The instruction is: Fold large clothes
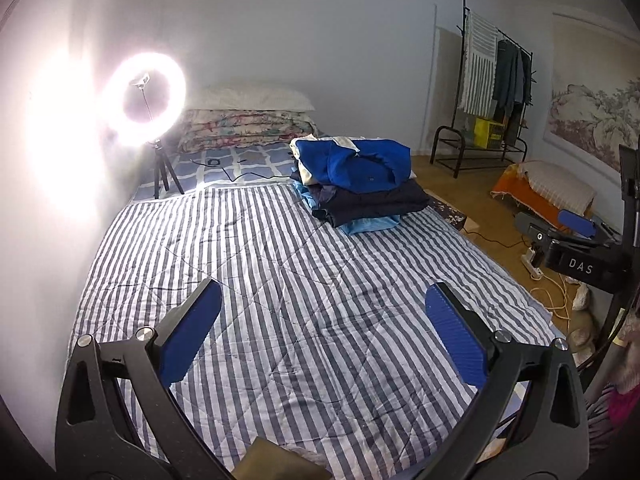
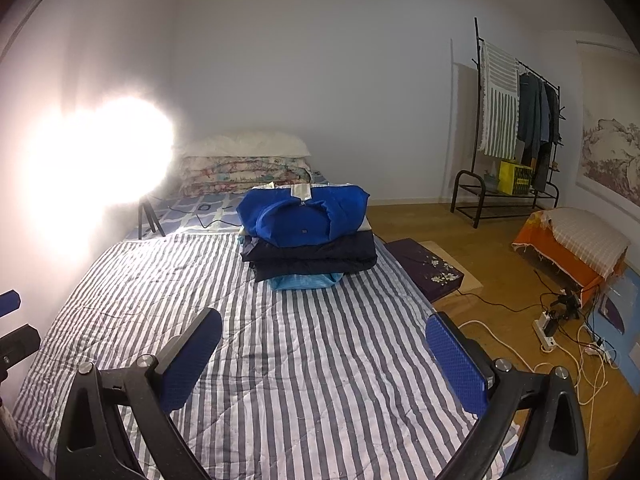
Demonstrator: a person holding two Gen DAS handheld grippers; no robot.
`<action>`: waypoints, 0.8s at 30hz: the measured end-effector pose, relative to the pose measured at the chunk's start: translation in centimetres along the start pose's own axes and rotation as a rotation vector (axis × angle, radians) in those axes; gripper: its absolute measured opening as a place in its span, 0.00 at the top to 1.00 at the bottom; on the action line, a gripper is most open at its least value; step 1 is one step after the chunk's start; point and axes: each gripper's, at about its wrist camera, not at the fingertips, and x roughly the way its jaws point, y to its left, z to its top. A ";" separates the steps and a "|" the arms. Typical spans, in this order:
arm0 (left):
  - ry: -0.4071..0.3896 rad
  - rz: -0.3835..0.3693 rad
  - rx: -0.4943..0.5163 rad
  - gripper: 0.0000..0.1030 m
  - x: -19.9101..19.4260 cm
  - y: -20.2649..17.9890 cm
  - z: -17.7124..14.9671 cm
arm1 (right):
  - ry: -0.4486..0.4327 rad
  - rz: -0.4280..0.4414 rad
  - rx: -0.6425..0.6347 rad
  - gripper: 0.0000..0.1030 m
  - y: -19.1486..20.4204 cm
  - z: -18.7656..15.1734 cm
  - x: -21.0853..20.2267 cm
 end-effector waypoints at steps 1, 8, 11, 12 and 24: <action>0.002 -0.001 -0.001 0.00 0.1 0.0 0.0 | -0.004 -0.004 0.003 0.00 0.0 0.0 0.0; 0.004 -0.009 -0.012 0.00 0.2 0.1 0.1 | -0.023 -0.015 0.025 0.00 -0.5 -0.1 -0.3; 0.002 -0.017 -0.016 0.00 0.1 0.1 0.1 | -0.020 -0.015 0.028 0.00 -0.6 0.0 -0.2; -0.001 -0.017 -0.017 0.00 0.0 0.2 0.1 | -0.020 -0.014 0.030 0.00 -0.5 0.0 -0.3; -0.016 -0.019 -0.013 0.00 -0.6 -0.1 0.1 | -0.040 -0.013 0.016 0.00 -0.1 -0.1 -0.7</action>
